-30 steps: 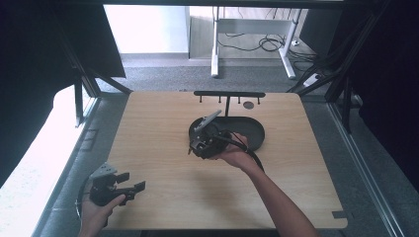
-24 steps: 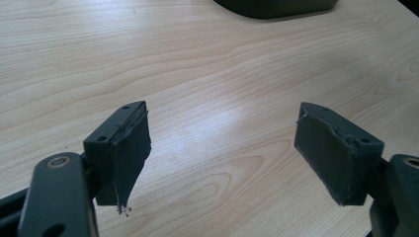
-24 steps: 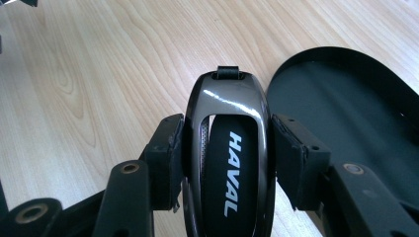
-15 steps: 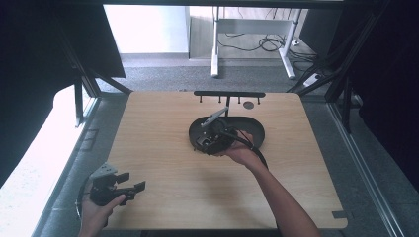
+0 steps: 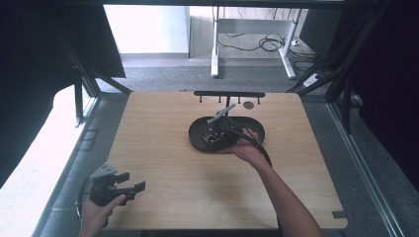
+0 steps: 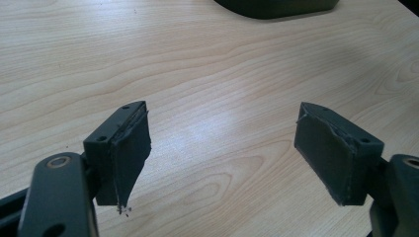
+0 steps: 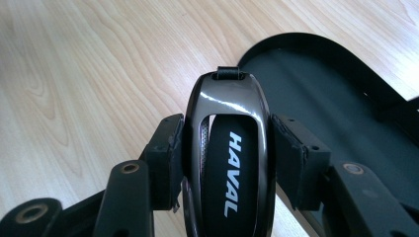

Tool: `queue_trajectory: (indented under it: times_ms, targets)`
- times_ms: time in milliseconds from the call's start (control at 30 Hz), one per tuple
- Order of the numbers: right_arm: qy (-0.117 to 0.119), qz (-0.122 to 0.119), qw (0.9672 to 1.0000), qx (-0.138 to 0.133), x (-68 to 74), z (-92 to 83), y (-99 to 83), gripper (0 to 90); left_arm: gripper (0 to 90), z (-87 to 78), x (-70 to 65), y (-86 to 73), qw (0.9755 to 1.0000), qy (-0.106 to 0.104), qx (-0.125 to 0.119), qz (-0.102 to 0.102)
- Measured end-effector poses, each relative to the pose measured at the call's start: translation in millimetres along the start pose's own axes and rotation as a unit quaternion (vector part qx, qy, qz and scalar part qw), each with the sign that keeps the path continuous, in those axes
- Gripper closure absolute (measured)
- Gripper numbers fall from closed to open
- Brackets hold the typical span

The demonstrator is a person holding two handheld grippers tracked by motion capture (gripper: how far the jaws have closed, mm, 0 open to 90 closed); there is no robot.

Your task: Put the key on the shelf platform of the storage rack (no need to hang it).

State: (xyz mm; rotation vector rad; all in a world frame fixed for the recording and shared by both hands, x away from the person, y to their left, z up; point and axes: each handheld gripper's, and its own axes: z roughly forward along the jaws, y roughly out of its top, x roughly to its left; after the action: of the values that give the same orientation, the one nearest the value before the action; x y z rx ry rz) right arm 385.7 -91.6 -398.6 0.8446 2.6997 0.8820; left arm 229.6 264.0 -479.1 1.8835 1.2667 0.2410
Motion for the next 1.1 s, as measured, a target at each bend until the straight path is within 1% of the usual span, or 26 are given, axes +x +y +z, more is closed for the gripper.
queue_trajectory:
  times_ms: [167,300,333,633,933,1100]
  targets:
    - [-0.004,0.01,0.9999,0.003,-5.2,0.4,-2.8,49.3,21.9,0.0,0.0,0.0,1.0,0.0,0.0,0.0]
    - [-0.007,0.013,0.9999,0.003,-9.7,0.2,-4.2,49.3,21.9,0.1,-0.2,0.1,1.0,-0.001,0.0,-0.001]
    - [-0.009,0.017,0.9998,0.003,-10.8,-0.1,-4.5,49.3,21.9,0.2,-0.2,0.1,1.0,-0.001,0.001,0.0]
    - [-0.015,0.026,0.9996,0.002,-22.7,-0.9,-6.2,49.3,21.9,-0.2,-0.3,0.2,1.0,-0.001,0.001,0.0]
    - [-0.021,0.036,0.9991,0.006,-34.3,3.7,-7.7,49.3,21.9,-0.6,0.0,0.2,1.0,0.0,0.0,-0.001]
    - [-0.021,0.041,0.9989,0.007,-40.2,7.3,-8.3,49.3,21.9,-0.7,0.0,0.2,1.0,0.0,-0.002,-0.001]
